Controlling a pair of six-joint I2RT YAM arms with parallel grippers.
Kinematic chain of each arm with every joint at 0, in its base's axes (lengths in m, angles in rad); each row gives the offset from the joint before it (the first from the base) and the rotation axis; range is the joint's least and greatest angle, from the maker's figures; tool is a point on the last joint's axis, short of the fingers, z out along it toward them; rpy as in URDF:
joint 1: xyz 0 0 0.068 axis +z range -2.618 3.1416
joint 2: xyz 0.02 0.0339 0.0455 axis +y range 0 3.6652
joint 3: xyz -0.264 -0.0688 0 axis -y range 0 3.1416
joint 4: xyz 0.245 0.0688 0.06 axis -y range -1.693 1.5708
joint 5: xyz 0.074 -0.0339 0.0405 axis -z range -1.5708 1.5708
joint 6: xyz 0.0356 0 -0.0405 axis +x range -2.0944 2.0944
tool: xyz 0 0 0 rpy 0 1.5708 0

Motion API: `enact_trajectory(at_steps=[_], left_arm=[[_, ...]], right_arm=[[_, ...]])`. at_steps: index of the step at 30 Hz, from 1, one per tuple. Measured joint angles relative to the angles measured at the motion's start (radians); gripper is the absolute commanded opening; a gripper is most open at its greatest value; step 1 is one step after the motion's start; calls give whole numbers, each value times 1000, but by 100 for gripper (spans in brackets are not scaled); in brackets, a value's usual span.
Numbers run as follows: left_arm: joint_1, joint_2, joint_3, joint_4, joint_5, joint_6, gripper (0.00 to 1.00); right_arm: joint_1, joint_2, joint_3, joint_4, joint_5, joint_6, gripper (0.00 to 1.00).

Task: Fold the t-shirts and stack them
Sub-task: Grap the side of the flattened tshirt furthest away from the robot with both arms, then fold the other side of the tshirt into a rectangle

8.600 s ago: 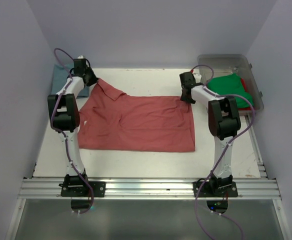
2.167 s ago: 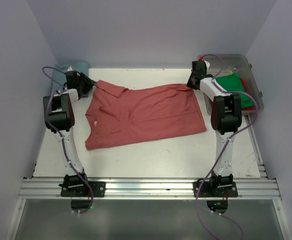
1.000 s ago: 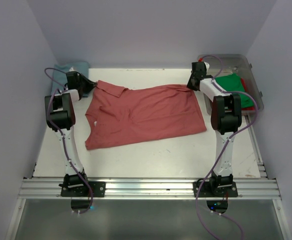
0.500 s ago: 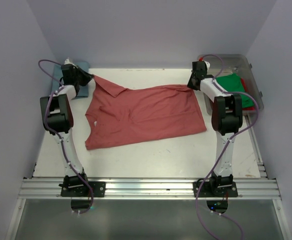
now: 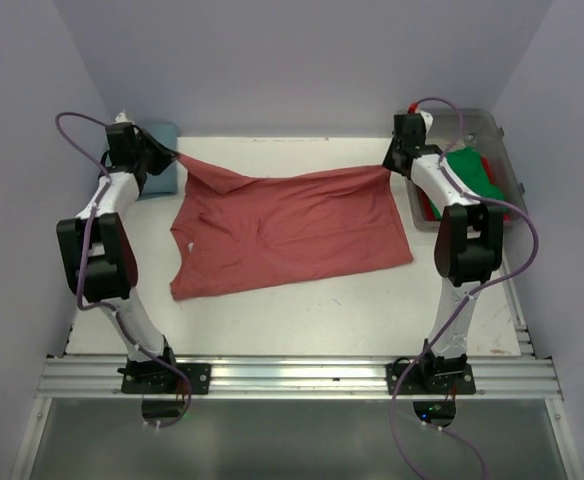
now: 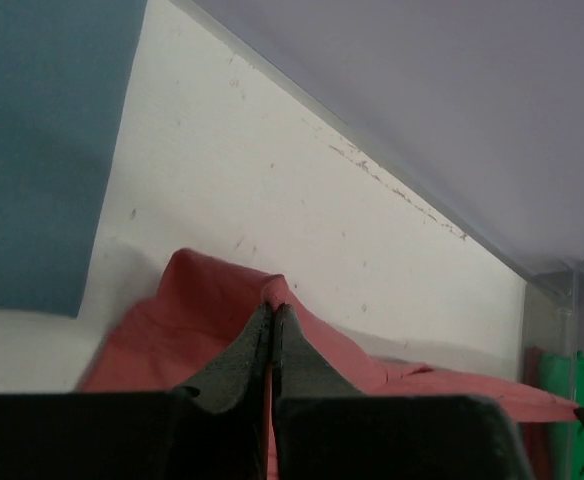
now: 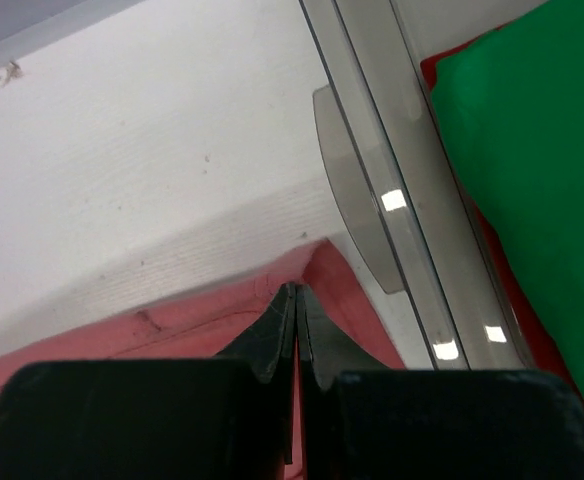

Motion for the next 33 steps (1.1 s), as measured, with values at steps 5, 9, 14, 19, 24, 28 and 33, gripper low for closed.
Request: enact_trajectory(at_steps=[5, 9, 14, 19, 24, 28, 33], left_arm=[[0, -222, -161, -98, -18, 47, 0], [0, -390, -320, -166, -20, 82, 0], [1, -558, -524, -245, -2, 116, 0], [1, -674, -647, -323, 16, 149, 0], [1, -748, -661, -360, 31, 171, 0], [1, -750, -632, -387, 68, 172, 0], [2, -767, -568, -425, 112, 169, 0]], right_arm=[[0, -33, -82, -39, -2, 0, 0], [0, -47, -198, -58, -3, 2, 0], [0, -54, -296, -85, -7, 5, 0], [0, -56, -312, -90, -6, 6, 0], [0, -61, -312, -90, -2, 5, 0], [0, -61, -312, -91, 2, 5, 0], [0, -62, -312, -95, 18, 5, 0]])
